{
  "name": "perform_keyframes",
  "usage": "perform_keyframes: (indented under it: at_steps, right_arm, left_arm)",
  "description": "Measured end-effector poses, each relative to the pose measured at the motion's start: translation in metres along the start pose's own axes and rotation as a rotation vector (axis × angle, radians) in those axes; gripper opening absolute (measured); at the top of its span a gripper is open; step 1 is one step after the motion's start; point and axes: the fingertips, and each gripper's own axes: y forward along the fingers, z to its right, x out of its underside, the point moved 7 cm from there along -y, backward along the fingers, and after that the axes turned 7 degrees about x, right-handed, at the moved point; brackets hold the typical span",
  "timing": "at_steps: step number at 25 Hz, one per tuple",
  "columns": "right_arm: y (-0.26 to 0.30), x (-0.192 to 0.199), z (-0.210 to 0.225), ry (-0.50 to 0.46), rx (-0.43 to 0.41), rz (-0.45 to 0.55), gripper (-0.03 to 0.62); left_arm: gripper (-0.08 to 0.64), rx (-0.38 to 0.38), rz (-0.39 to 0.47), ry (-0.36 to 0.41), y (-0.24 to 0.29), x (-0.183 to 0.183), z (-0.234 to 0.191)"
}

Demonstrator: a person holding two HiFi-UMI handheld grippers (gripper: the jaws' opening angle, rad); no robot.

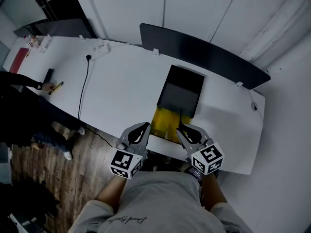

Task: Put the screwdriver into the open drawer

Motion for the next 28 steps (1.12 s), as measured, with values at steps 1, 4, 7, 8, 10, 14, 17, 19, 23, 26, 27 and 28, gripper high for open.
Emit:
perform_keyframes:
  at_steps: [1, 4, 7, 8, 10, 14, 17, 19, 23, 26, 27, 28]
  right_arm:
    - [0.003, 0.001, 0.000, -0.006, 0.005, -0.009, 0.098]
    - [0.012, 0.004, 0.001, -0.021, 0.019, -0.037, 0.098]
    - [0.019, 0.010, 0.004, -0.036, 0.033, -0.069, 0.098]
    - [0.022, 0.012, 0.006, -0.039, 0.036, -0.081, 0.098]
    - [0.026, 0.018, 0.008, -0.049, 0.043, -0.106, 0.098]
    - [0.033, 0.030, 0.011, -0.068, 0.052, -0.158, 0.098]
    - [0.040, 0.039, 0.014, -0.082, 0.057, -0.196, 0.097]
    - [0.045, 0.045, 0.016, -0.090, 0.061, -0.218, 0.097]
    - [0.054, 0.055, 0.020, -0.121, 0.071, -0.270, 0.097]
    - [0.060, 0.063, 0.021, -0.125, 0.071, -0.306, 0.097]
    - [0.063, 0.065, 0.022, -0.125, 0.071, -0.315, 0.097]
    - [0.065, 0.067, 0.022, -0.127, 0.071, -0.324, 0.096]
  left_arm:
    - [-0.002, 0.003, -0.003, 0.000, 0.001, 0.002, -0.003]
    - [-0.002, 0.009, -0.011, -0.009, 0.003, 0.005, -0.012]
    - [-0.002, 0.011, -0.017, -0.015, 0.006, 0.009, -0.019]
    - [-0.002, 0.012, -0.021, -0.017, 0.007, 0.011, -0.021]
    - [-0.002, 0.015, -0.031, -0.020, 0.009, 0.016, -0.024]
    - [0.000, 0.018, -0.048, -0.030, 0.012, 0.024, -0.029]
    - [-0.002, 0.019, -0.056, -0.038, 0.014, 0.031, -0.031]
    - [-0.002, 0.020, -0.064, -0.042, 0.016, 0.036, -0.033]
    - [-0.001, 0.022, -0.075, -0.053, 0.019, 0.044, -0.036]
    - [-0.001, 0.023, -0.083, -0.063, 0.020, 0.050, -0.038]
    - [-0.002, 0.024, -0.085, -0.066, 0.020, 0.052, -0.039]
    - [-0.001, 0.025, -0.087, -0.069, 0.021, 0.053, -0.040]
